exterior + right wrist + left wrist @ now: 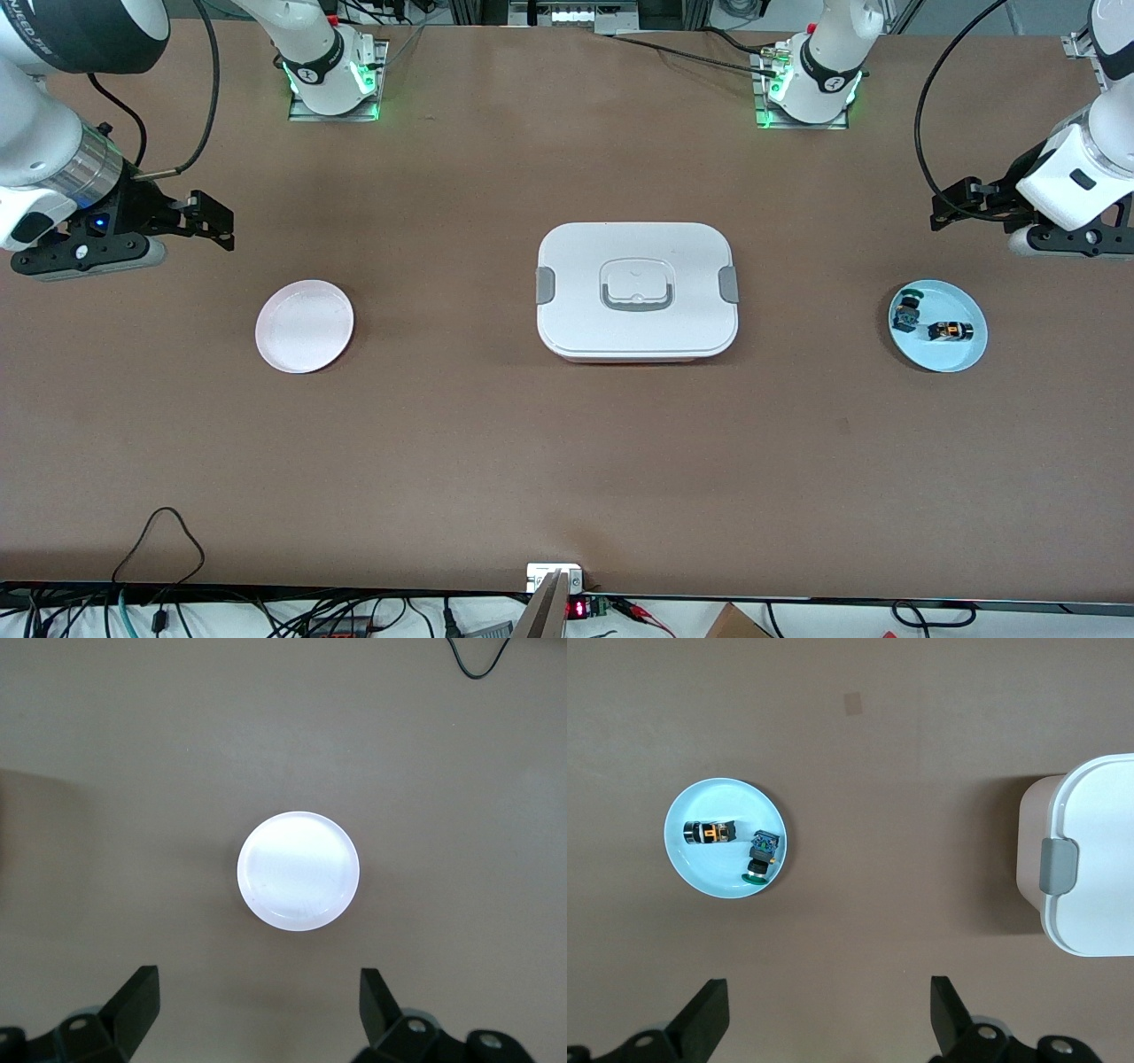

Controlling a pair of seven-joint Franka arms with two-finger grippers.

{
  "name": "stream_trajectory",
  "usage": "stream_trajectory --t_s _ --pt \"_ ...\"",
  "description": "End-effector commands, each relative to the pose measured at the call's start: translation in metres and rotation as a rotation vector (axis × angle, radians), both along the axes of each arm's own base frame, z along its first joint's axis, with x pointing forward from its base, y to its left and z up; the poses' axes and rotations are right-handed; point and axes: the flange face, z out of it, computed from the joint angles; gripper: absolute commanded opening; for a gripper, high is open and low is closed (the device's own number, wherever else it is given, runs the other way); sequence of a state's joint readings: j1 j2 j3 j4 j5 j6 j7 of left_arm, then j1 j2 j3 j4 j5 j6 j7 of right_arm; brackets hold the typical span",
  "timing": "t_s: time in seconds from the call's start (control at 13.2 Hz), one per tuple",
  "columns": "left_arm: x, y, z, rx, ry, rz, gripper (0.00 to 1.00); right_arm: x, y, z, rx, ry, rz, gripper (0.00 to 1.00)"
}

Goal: Transfer orange switch to right arm and place

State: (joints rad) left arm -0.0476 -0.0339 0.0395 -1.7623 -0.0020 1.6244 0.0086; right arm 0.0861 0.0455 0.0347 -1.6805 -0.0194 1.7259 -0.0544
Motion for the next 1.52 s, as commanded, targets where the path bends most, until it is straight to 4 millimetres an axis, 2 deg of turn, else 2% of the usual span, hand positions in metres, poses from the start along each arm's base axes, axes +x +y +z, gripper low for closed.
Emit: stream_trajectory --t_s 0.0,0.46,0.68,0.91,1.14,1.29,1.44 --pt "-0.002 0.003 0.004 -0.021 0.011 -0.016 1.00 0.002 0.001 0.004 0.010 0.003 -0.007 1.00" --pt "0.014 0.002 0.009 -0.018 0.051 -0.014 1.00 0.002 0.000 0.005 0.010 0.003 -0.008 1.00" --pt "0.015 0.002 0.005 -0.017 0.074 -0.011 1.00 0.002 0.001 0.004 0.010 0.003 -0.007 1.00" --pt "0.020 0.003 -0.009 -0.016 0.100 -0.008 1.00 0.002 0.000 0.005 0.010 0.001 -0.008 1.00" --pt "0.017 0.009 -0.031 -0.010 0.208 0.005 1.00 0.002 0.001 0.005 0.010 0.001 -0.007 1.00" --pt "0.010 0.020 -0.072 -0.003 0.404 0.030 1.00 0.002 0.001 0.005 0.010 0.001 -0.007 1.00" --pt "0.011 0.058 -0.103 -0.006 0.488 0.102 1.00 0.002 0.000 0.005 0.010 0.001 -0.008 1.00"
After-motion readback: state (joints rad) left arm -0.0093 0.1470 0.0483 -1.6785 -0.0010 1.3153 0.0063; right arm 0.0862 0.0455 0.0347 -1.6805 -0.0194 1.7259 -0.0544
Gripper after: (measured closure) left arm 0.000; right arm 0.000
